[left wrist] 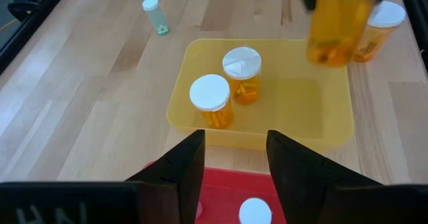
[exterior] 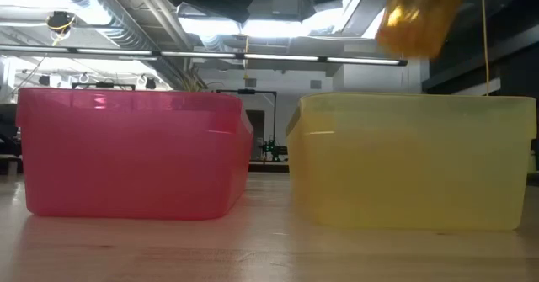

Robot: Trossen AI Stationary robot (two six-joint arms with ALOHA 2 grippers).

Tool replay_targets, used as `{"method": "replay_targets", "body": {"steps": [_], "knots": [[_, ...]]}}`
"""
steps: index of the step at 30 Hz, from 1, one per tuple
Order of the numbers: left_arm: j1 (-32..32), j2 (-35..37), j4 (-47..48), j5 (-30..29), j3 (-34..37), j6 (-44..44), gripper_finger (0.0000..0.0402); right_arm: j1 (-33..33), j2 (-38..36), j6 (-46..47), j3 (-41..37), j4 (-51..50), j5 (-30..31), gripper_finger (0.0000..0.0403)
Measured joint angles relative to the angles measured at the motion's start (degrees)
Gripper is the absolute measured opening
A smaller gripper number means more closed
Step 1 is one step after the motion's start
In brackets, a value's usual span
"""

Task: Pick and place medicine bottles into bin by pill shape (circle, oval)
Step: Put the orange capsule bottle into the yellow bin

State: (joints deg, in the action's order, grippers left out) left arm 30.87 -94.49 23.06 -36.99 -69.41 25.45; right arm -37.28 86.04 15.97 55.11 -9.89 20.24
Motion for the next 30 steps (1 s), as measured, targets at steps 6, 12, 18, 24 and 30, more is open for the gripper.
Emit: {"method": "replay_targets", "body": {"steps": [6, 12, 18, 24, 30], "knots": [[0.0, 0.02, 0.01, 0.02, 0.0, 0.0, 0.0153, 2.49, 4.3, 1.9, -0.02, 0.1, -3.7, 0.0207], [0.0, 0.02, 0.02, 0.02, 0.0, 0.01, 0.0153, 4.04, 6.93, 5.01, -0.04, -2.29, -5.47, 0.0208], [0.01, 0.02, 0.01, 0.02, 0.0, 0.02, 0.0153, 4.18, 9.36, 6.2, -0.04, -2.47, -6.0, 0.021], [0.02, 0.02, 0.03, 0.02, 0.0, 0.0, 0.0153, 4.18, 11.33, 6.38, -0.04, -2.32, -7.93, 0.0211], [0.02, 0.02, 0.03, 0.02, 0.0, 0.0, 0.0153, 4.57, 11.43, 6.34, -0.04, -1.85, -7.9, 0.0225]]}}
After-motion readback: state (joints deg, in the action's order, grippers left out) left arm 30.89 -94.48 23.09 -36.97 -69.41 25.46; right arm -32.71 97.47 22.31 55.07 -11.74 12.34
